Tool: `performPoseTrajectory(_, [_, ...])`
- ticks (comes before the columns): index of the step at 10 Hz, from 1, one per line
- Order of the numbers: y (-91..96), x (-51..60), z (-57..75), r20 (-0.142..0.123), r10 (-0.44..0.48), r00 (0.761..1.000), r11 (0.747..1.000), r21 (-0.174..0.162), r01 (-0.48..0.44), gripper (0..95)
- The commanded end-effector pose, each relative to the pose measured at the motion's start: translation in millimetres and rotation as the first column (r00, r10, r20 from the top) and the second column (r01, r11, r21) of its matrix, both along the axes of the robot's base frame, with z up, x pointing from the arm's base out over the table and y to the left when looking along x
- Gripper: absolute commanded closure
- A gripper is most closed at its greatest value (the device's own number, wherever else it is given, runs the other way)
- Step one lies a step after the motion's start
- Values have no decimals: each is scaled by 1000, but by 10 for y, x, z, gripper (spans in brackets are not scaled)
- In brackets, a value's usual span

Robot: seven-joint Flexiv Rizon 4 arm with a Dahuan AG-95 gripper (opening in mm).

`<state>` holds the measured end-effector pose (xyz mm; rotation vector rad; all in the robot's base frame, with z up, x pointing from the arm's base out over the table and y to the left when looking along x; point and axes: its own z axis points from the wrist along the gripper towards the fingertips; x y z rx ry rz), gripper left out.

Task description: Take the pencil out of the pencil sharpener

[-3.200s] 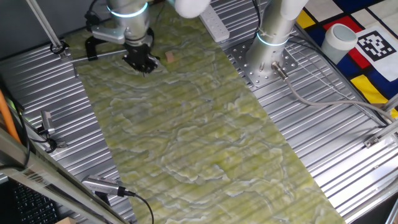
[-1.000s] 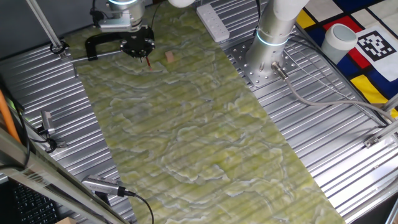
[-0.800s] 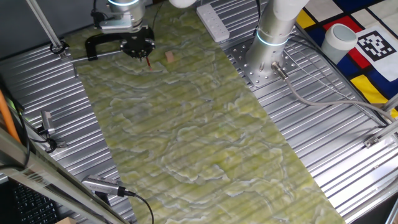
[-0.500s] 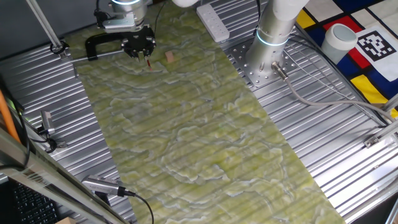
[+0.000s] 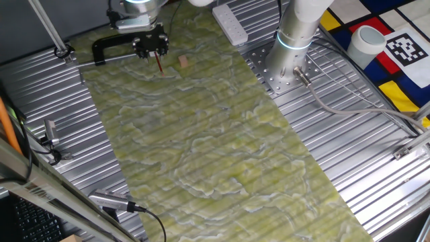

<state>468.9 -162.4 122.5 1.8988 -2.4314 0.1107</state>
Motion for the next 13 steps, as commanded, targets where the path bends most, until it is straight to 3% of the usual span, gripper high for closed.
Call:
performPoseTrajectory(1, [-42,-48,-71,5,3,1000,1000,-2,-3,570])
performPoseTrajectory(9, [-230,-93,-367,10,19,1000,1000,22,-19,570])
performPoseTrajectory(13, [-234,-112,-493,18,21,1000,1000,22,-21,570])
